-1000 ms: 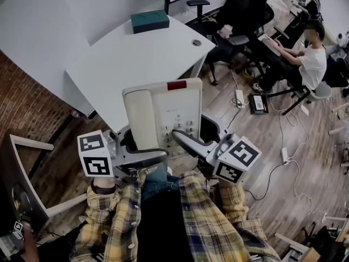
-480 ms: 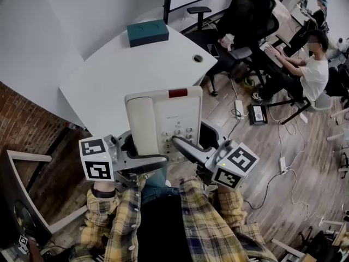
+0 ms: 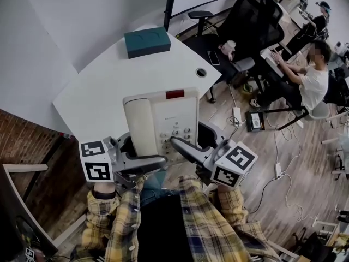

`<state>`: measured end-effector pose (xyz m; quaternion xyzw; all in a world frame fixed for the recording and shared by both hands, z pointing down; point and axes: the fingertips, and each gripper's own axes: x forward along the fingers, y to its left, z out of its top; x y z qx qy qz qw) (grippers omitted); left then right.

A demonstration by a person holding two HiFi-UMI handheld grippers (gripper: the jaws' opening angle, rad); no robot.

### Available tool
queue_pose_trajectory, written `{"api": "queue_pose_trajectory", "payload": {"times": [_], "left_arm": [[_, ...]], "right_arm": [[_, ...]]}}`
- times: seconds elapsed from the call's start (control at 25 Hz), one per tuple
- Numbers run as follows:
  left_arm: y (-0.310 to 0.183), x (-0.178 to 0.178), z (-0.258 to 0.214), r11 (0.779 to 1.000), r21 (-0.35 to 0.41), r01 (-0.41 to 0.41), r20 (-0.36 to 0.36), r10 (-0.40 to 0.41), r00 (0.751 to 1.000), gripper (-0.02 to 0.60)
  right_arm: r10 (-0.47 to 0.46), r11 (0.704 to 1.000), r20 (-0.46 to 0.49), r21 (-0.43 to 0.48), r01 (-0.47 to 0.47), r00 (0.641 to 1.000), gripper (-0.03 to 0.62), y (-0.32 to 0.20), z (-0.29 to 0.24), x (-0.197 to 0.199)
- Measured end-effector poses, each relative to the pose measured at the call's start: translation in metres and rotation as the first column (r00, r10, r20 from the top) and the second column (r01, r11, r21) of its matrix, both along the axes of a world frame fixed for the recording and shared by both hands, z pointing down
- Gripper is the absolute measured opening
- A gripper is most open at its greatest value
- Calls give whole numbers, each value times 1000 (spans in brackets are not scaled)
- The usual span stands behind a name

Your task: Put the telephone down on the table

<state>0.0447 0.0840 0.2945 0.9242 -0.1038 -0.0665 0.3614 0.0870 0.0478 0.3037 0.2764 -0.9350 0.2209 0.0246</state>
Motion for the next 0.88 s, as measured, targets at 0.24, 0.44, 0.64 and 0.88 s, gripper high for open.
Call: {"api": "queue_pose_trajectory", "payload": {"times": [0.24,0.44,0.64,0.88], "left_arm": [[-31,-23,4,1000,2,21,0,-21,1000,423],[-46,-34,8,1000,2,28,7,-28,1000,423],[-55,-42,11,999,-13,53,9,-52,999,423],[-76,-52,21,993,-18,113,20,-112,993,423]], "right_arm": [[-19,1000,1,1,19,1000,298,-32,4,-23],[-25,1000,8,2,25,1000,298,-47,8,-35],[-48,999,10,-8,48,999,298,-57,12,-44],[-111,994,18,-14,111,994,298,-80,21,-57]]}}
